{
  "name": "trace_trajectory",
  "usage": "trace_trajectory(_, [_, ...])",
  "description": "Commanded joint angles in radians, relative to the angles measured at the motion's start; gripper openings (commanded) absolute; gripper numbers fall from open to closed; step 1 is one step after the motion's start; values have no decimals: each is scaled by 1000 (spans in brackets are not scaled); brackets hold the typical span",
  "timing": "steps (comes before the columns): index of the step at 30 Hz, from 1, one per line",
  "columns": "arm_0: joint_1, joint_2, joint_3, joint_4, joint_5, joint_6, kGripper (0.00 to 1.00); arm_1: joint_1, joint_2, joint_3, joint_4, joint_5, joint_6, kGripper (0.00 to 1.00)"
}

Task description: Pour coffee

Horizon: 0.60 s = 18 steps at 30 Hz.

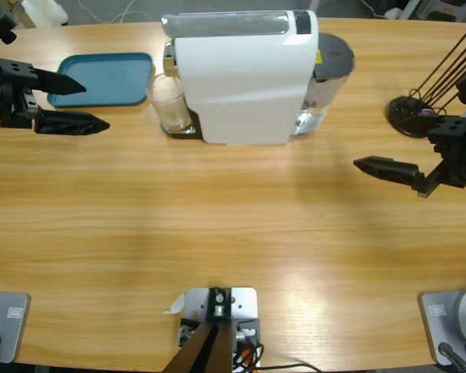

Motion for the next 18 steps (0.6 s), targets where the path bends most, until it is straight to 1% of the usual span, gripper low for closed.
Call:
trace_trajectory(1, [-13,-37,59,4,-5,-9,995,27,26,33,-6,-18,-2,1000])
trace_trajectory(7, [-12,-78,82,4,-3,-35,994,35,34,33,-6,-18,-2,1000])
trace_trajectory(18, [-14,-78,88,1,1,-42,996,38,37,35,-9,-17,-2,1000])
